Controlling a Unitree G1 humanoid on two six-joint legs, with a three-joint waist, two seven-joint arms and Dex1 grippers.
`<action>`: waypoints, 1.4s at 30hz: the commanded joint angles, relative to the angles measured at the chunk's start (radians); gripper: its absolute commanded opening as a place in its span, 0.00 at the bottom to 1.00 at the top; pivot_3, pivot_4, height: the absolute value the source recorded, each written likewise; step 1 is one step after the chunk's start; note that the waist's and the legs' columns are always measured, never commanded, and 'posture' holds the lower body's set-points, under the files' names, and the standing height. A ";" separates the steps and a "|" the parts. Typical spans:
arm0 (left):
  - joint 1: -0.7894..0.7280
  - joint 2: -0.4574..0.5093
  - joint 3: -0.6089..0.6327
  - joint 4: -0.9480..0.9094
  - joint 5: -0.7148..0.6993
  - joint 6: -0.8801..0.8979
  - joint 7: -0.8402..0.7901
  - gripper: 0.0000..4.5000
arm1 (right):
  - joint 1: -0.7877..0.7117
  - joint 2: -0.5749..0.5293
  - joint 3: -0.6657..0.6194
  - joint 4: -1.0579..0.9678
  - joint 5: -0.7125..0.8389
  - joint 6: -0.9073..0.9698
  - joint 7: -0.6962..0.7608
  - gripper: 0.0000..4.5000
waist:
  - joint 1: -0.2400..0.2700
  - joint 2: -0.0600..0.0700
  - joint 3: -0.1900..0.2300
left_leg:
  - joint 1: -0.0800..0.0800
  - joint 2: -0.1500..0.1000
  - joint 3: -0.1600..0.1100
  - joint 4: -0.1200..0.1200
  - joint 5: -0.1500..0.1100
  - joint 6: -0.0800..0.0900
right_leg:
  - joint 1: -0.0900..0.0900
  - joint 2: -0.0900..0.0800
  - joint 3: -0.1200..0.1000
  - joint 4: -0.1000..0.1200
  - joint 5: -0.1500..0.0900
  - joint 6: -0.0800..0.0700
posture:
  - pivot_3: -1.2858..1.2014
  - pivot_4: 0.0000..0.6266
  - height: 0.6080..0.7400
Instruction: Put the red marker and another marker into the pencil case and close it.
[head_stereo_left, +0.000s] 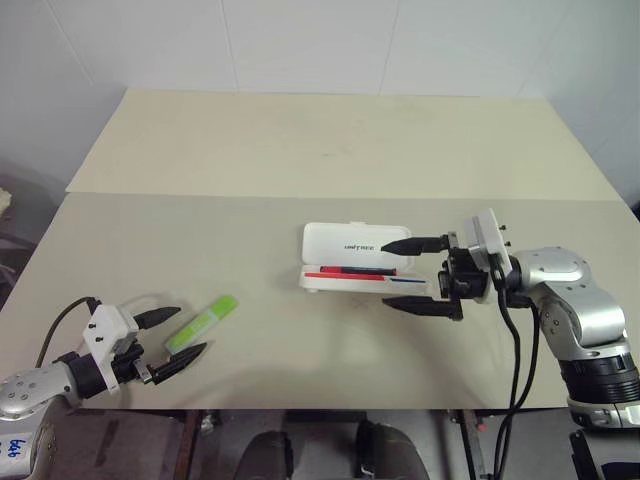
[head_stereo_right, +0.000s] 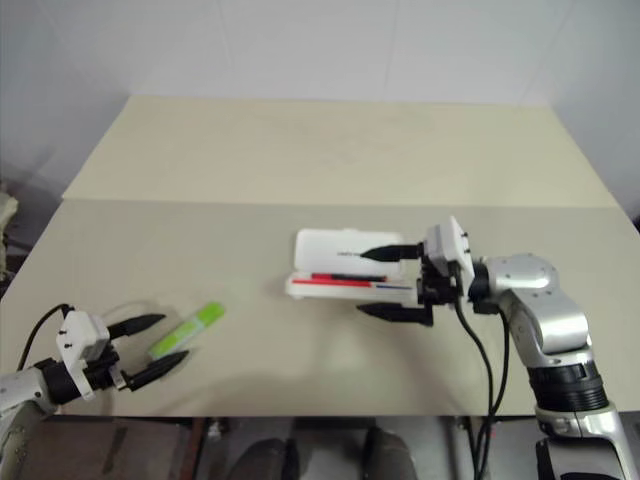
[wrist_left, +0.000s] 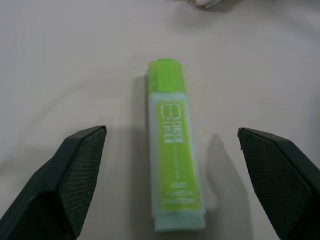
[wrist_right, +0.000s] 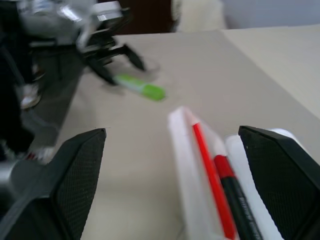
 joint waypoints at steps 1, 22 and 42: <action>-0.024 0.002 0.001 0.026 0.013 -0.030 0.001 1.00 | -0.005 -0.028 -0.020 -0.035 0.004 -0.069 0.055 0.99 | 0.000 0.000 0.000 | 0.000 0.000 0.000 0.000 0.000 0.000 | 0.000 0.000 0.000 0.000 0.000 0.000 | 0.52 0.24 1.00; -0.126 -0.032 -0.113 0.172 0.080 -0.066 0.000 0.25 | -0.025 -0.038 -0.017 -0.047 -0.006 -0.073 0.024 1.00 | 0.004 0.001 -0.001 | 0.001 0.000 0.000 0.000 0.000 0.000 | 0.001 -0.001 0.000 0.001 0.000 0.000 | 0.52 0.24 1.00; -0.546 0.003 -0.291 0.035 -0.008 0.110 -0.143 0.25 | 0.132 -0.103 -0.107 -0.110 -0.011 -0.081 -0.051 1.00 | 0.025 0.000 0.000 | 0.000 -0.001 0.001 0.001 0.000 0.000 | 0.001 0.000 -0.001 0.000 0.000 0.000 | 0.52 0.24 1.00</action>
